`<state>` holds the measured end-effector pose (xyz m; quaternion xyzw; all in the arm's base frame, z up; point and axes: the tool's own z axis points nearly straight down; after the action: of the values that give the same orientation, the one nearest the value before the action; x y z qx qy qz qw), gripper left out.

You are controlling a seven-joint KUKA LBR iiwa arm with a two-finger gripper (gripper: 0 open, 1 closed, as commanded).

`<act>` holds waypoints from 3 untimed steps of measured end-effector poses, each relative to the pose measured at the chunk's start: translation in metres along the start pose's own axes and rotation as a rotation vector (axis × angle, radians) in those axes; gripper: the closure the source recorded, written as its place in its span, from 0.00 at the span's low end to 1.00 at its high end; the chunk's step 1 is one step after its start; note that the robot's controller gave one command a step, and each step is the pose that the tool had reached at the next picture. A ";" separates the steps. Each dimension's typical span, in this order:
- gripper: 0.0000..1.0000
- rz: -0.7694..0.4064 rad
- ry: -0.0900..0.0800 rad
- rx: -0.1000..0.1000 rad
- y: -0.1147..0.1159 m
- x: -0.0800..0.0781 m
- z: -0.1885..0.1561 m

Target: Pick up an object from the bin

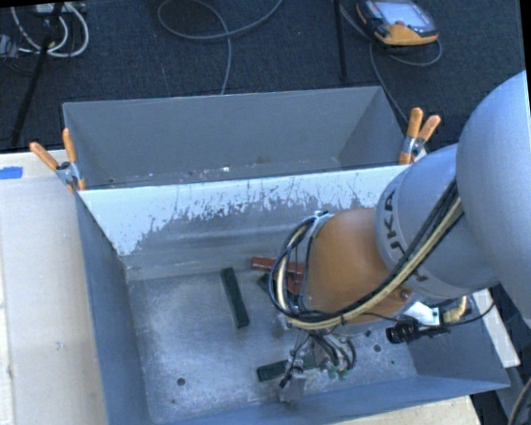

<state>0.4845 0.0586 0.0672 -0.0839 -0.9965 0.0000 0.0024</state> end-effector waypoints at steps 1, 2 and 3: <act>0.00 0.002 -0.005 -0.001 0.000 0.000 0.000; 1.00 0.003 -0.004 -0.001 0.000 0.000 0.000; 1.00 0.005 -0.005 -0.002 0.000 0.000 -0.023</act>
Offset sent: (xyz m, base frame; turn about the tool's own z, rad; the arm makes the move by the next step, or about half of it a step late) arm 0.0000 0.0000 0.0000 0.0000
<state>0.4848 0.0588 0.0906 -0.0864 -0.9963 -0.0006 -0.0001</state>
